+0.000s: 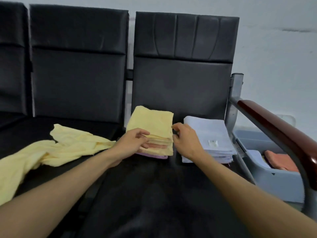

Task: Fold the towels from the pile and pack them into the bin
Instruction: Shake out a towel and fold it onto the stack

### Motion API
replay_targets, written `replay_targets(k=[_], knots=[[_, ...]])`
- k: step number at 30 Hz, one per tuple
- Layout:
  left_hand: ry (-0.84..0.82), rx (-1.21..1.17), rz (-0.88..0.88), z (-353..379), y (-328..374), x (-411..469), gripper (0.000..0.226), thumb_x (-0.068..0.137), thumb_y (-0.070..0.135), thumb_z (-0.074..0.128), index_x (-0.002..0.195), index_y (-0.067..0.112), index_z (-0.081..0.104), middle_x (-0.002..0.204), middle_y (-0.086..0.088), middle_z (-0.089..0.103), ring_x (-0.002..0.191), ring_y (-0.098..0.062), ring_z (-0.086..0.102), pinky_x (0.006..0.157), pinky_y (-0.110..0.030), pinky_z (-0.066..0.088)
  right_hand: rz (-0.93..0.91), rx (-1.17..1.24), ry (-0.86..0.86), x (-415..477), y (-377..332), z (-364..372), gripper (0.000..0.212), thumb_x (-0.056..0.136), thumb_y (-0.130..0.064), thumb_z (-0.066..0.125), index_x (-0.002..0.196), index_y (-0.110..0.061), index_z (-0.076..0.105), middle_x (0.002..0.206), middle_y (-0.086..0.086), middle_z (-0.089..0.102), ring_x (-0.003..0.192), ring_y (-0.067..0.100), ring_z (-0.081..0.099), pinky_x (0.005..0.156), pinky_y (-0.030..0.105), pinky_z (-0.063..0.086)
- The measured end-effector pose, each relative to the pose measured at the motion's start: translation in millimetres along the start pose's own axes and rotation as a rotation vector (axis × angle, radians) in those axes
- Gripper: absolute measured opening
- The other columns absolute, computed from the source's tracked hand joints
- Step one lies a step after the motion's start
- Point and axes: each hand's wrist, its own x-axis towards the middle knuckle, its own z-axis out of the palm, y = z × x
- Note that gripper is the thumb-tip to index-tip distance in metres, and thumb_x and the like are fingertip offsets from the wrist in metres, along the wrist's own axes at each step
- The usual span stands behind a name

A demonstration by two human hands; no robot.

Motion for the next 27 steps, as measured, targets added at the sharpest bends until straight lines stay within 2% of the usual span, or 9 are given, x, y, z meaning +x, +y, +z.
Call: replay_targets(k=[4, 8, 11, 15, 18, 20, 22, 24, 27], knots=[[0.223, 0.033, -0.083, -71, -50, -44, 0.015, 0.096, 0.015, 0.055, 0.109, 0.017, 0.063, 0.096, -0.003, 0.067, 0.093, -0.020, 0.067, 0.083, -0.037, 0.056, -0.098, 0.040, -0.212, -19, -76, 52, 0.038, 0.092, -0.013, 0.050, 0.130, -0.012, 0.053, 0.129, 0.009, 0.056, 0.114, 0.025, 0.054, 0.096, 0.033, 0.043], [0.351, 0.473, -0.046, -127, -91, -76, 0.025, 0.097, 0.015, 0.049, 0.119, 0.020, 0.058, 0.110, 0.000, 0.060, 0.096, -0.014, 0.057, 0.086, -0.029, 0.046, -0.183, 0.097, -0.310, -25, -136, 91, 0.034, 0.093, -0.015, 0.053, 0.127, -0.012, 0.055, 0.116, 0.007, 0.064, 0.106, 0.022, 0.058, 0.089, 0.030, 0.045], [0.418, 0.645, -0.031, -160, -106, -86, 0.032, 0.097, 0.018, 0.048, 0.128, 0.021, 0.054, 0.120, 0.000, 0.056, 0.110, -0.016, 0.053, 0.096, -0.033, 0.044, -0.198, 0.145, -0.395, -26, -163, 115, 0.034, 0.094, -0.015, 0.055, 0.127, -0.011, 0.056, 0.114, 0.004, 0.066, 0.106, 0.018, 0.060, 0.087, 0.023, 0.044], [0.300, 0.967, -0.206, -193, -134, -96, 0.052, 0.097, 0.027, 0.049, 0.147, 0.021, 0.033, 0.147, -0.003, 0.036, 0.134, -0.022, 0.033, 0.108, -0.038, 0.032, -0.156, 0.206, -0.479, -24, -184, 151, 0.030, 0.094, -0.019, 0.057, 0.123, -0.015, 0.059, 0.114, 0.001, 0.066, 0.105, 0.015, 0.061, 0.086, 0.021, 0.045], [0.180, 0.869, -0.388, -207, -153, -101, 0.081, 0.095, 0.022, 0.056, 0.154, 0.019, 0.000, 0.155, -0.007, 0.022, 0.139, -0.026, 0.025, 0.110, -0.040, 0.031, -0.127, 0.217, -0.514, -24, -192, 172, 0.028, 0.093, -0.022, 0.058, 0.120, -0.017, 0.063, 0.115, 0.000, 0.066, 0.107, 0.015, 0.060, 0.089, 0.021, 0.044], [0.152, 0.795, -0.440, -209, -156, -101, 0.090, 0.093, 0.008, 0.055, 0.154, 0.022, -0.011, 0.148, -0.009, 0.032, 0.134, -0.027, 0.034, 0.105, -0.038, 0.036, -0.096, 0.244, -0.533, -26, -196, 182, 0.024, 0.094, -0.024, 0.058, 0.116, -0.017, 0.064, 0.112, -0.001, 0.066, 0.106, 0.015, 0.061, 0.090, 0.024, 0.047], [0.147, 0.781, -0.434, -208, -153, -97, 0.080, 0.091, 0.000, 0.051, 0.154, 0.019, 0.007, 0.140, -0.010, 0.043, 0.126, -0.026, 0.043, 0.099, -0.035, 0.041, 0.004, 0.382, -0.541, -29, -199, 187, 0.018, 0.097, -0.027, 0.055, 0.108, -0.018, 0.065, 0.104, -0.002, 0.068, 0.097, 0.015, 0.065, 0.085, 0.028, 0.054], [0.136, 0.717, -0.356, -205, -148, -95, 0.063, 0.089, -0.004, 0.049, 0.147, 0.017, 0.035, 0.144, -0.006, 0.045, 0.131, -0.023, 0.043, 0.102, -0.029, 0.040, 0.183, 0.595, -0.575, -31, -203, 188, 0.026, 0.100, -0.032, 0.048, 0.104, -0.012, 0.064, 0.098, 0.004, 0.070, 0.087, 0.017, 0.069, 0.077, 0.030, 0.058], [-0.006, 0.531, -0.249, -199, -137, -100, 0.061, 0.087, -0.003, 0.051, 0.144, 0.018, 0.044, 0.150, 0.002, 0.041, 0.139, -0.015, 0.035, 0.104, -0.019, 0.031, 0.401, 0.789, -0.612, -30, -202, 185, 0.041, 0.102, -0.037, 0.040, 0.107, -0.004, 0.062, 0.098, 0.013, 0.070, 0.086, 0.025, 0.071, 0.072, 0.031, 0.058]])
